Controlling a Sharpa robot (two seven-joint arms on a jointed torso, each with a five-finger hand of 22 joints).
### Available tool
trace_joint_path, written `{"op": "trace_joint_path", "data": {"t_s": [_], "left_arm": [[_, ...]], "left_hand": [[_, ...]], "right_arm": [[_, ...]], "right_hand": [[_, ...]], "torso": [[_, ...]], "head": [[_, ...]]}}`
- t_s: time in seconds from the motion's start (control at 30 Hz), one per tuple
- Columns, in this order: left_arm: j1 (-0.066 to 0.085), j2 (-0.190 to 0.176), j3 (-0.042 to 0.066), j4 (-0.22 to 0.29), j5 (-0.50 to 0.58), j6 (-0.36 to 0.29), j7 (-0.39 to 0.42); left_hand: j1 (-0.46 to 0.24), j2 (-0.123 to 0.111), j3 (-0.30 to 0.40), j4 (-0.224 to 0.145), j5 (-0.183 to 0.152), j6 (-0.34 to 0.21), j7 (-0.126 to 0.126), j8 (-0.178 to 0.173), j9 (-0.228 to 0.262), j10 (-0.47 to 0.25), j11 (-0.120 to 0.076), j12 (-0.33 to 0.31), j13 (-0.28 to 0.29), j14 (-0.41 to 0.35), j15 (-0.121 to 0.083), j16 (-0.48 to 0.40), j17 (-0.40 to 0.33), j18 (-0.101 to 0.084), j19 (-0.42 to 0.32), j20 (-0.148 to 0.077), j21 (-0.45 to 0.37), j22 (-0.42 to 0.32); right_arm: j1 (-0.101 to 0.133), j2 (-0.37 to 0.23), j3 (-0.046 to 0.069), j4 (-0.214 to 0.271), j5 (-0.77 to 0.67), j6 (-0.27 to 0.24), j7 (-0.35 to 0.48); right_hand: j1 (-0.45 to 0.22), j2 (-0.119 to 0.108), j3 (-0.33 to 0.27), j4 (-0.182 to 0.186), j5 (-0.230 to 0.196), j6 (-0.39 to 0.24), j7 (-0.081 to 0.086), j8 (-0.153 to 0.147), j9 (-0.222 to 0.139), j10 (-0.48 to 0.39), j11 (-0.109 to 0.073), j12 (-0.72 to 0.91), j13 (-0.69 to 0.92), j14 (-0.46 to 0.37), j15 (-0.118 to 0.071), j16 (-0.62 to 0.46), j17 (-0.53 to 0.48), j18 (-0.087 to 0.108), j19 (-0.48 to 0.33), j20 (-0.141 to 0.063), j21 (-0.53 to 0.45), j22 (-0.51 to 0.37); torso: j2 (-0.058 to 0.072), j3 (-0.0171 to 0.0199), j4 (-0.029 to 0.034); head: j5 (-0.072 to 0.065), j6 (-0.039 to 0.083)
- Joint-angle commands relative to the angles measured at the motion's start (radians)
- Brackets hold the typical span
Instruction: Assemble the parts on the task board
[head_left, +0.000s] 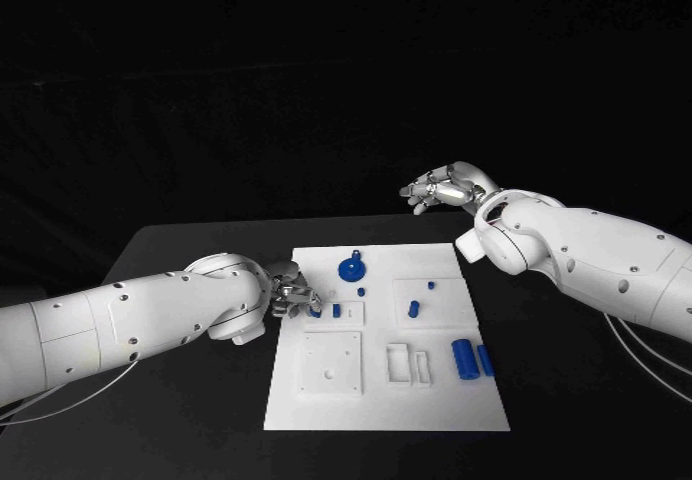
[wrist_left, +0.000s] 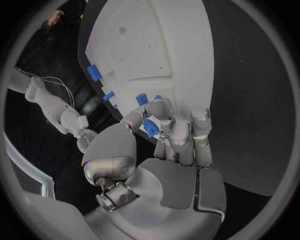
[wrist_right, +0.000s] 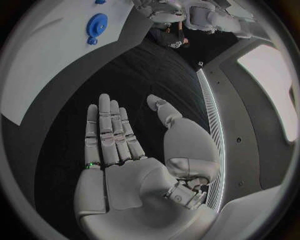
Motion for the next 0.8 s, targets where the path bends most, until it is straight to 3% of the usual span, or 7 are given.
{"op": "trace_joint_path", "data": {"t_s": [0.03, 0.8], "left_arm": [[-0.014, 0.004, -0.011, 0.003, -0.031, 0.086, -0.029], [-0.014, 0.010, -0.010, -0.002, -0.042, 0.101, -0.037]], "left_hand": [[0.008, 0.006, 0.058, 0.006, 0.008, 0.144, -0.063, 0.007, -0.001, 0.000, -0.006, 0.004, -0.002, 0.002, -0.025, 0.006, 0.002, 0.020, 0.002, -0.090, 0.005, 0.010], [0.000, 0.008, 0.063, 0.005, 0.014, 0.145, -0.064, 0.014, 0.000, 0.001, -0.007, 0.014, -0.003, 0.004, -0.026, 0.012, 0.004, 0.021, 0.006, -0.090, 0.010, 0.010]], "right_arm": [[0.000, -0.001, 0.001, 0.002, 0.002, 0.006, 0.005], [0.000, -0.002, 0.001, 0.002, 0.002, 0.006, 0.006]], "right_hand": [[-0.008, 0.000, -0.003, 0.005, 0.004, -0.006, 0.002, 0.005, -0.001, 0.004, 0.005, 0.001, -0.001, 0.000, 0.007, -0.006, -0.001, 0.015, -0.002, 0.004, -0.005, 0.001], [-0.007, 0.000, -0.003, 0.005, 0.005, -0.006, 0.002, 0.006, -0.002, 0.004, 0.005, 0.002, -0.004, 0.000, 0.007, -0.006, -0.001, 0.016, -0.002, 0.005, -0.005, 0.001]], "torso": [[0.000, -0.0007, 0.0005], [0.000, -0.0009, 0.0002]], "head": [[0.001, -0.001], [0.000, -0.003]]}}
